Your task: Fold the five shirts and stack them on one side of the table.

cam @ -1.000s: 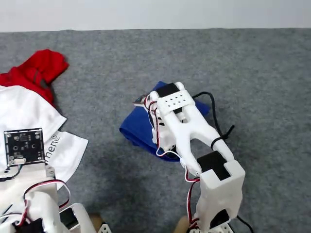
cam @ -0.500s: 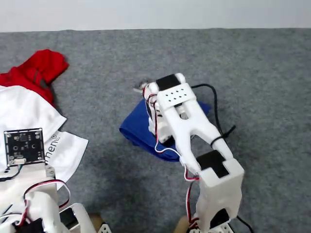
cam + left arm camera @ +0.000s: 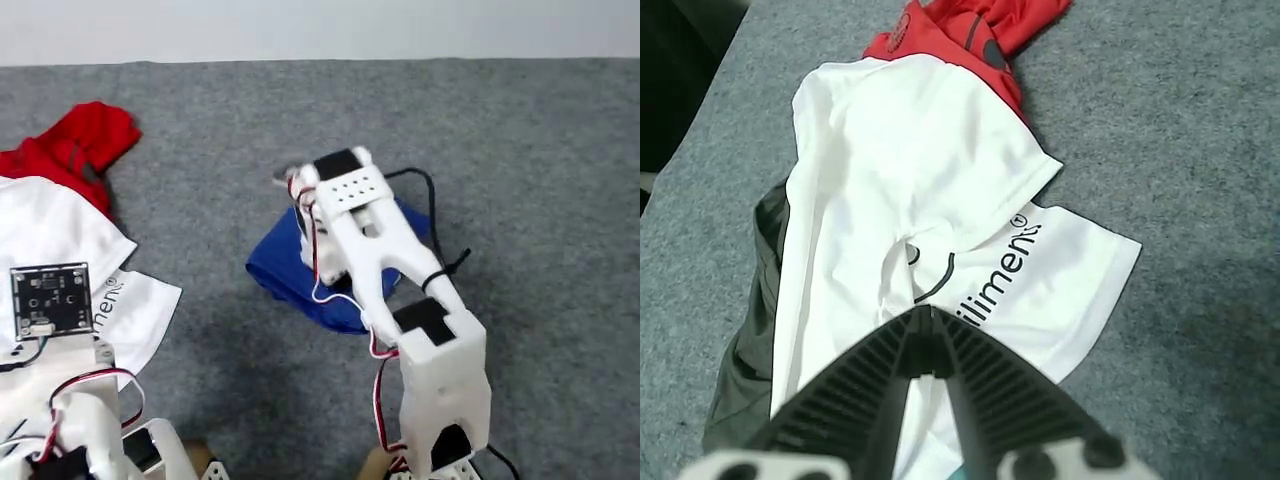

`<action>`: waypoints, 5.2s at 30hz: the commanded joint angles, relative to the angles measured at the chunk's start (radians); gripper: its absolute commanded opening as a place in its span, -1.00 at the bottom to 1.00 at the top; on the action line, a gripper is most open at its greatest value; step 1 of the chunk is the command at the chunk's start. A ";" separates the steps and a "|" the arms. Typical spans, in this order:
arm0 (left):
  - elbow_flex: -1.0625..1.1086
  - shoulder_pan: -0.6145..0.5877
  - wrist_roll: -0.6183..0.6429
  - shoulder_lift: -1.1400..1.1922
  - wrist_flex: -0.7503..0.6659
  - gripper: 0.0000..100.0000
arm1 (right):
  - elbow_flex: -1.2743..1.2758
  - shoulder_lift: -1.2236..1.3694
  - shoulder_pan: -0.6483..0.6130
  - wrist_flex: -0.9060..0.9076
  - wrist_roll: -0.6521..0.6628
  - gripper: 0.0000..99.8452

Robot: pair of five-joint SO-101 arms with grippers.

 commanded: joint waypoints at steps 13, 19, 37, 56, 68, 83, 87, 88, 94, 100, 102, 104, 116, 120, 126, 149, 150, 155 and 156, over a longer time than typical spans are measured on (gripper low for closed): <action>-0.005 -0.002 0.005 0.002 -0.025 -1.00 | -0.066 -0.381 0.226 0.042 -0.287 -0.98; -0.005 -0.002 0.005 0.003 -0.025 -1.00 | 0.029 -0.579 0.277 0.042 -0.288 -0.98; -0.005 -0.002 0.005 -0.003 -0.026 -1.00 | 0.437 -0.549 0.199 -0.259 -1.030 -0.15; 0.084 -0.006 0.006 -0.005 -0.038 -1.00 | 0.436 -0.162 0.148 -0.697 -1.166 -0.03; 0.085 -0.006 0.009 0.000 -0.038 -1.00 | 0.436 -0.039 0.117 -0.874 -1.165 -0.21; 0.085 -0.006 0.009 -0.006 -0.038 -1.00 | 0.420 -0.064 0.177 -0.905 -1.109 -0.96; 0.082 -0.006 0.009 -0.006 -0.038 -1.00 | 0.422 -0.124 0.205 -0.895 -1.102 -0.98; 0.082 -0.006 0.009 -0.006 -0.038 -1.00 | 0.420 -0.137 0.206 -0.881 -1.102 -0.98; 0.085 -0.006 0.009 -0.006 -0.038 -1.00 | 0.419 -0.246 0.205 -0.774 -1.103 -0.98; 0.085 -0.006 0.009 -0.006 -0.040 -1.00 | 0.420 -0.386 0.243 -0.710 -1.100 -0.98; 0.081 -0.006 0.009 -0.006 -0.040 -1.00 | 0.422 -0.424 0.275 -0.699 -1.069 -0.98; 0.077 -0.006 0.008 -0.006 -0.040 -1.00 | 0.422 -0.455 0.317 -0.699 -1.030 -0.98; 0.077 -0.006 0.006 -0.006 -0.040 -1.00 | 0.420 -0.496 0.730 -0.702 -0.746 -0.98; 0.077 -0.006 0.006 -0.006 -0.040 -1.00 | 0.422 -0.495 0.865 -0.707 -0.631 -0.98; 0.077 -0.006 0.008 -0.006 -0.040 -1.00 | 0.420 -0.421 1.041 -0.788 -0.489 -0.98; 0.082 -0.006 0.005 -0.006 -0.040 -1.00 | 0.414 -0.065 1.408 -1.300 -0.080 -0.98; 0.081 -0.006 0.005 -0.006 -0.040 -1.00 | 0.414 -0.061 1.417 -1.317 -0.072 -0.98; 0.082 -0.006 0.005 -0.006 -0.040 -1.00 | 0.414 -0.025 1.438 -1.363 -0.032 -0.96; 0.084 -0.006 0.005 -0.006 -0.040 -1.00 | 0.414 -0.016 1.443 -1.365 -0.025 -0.92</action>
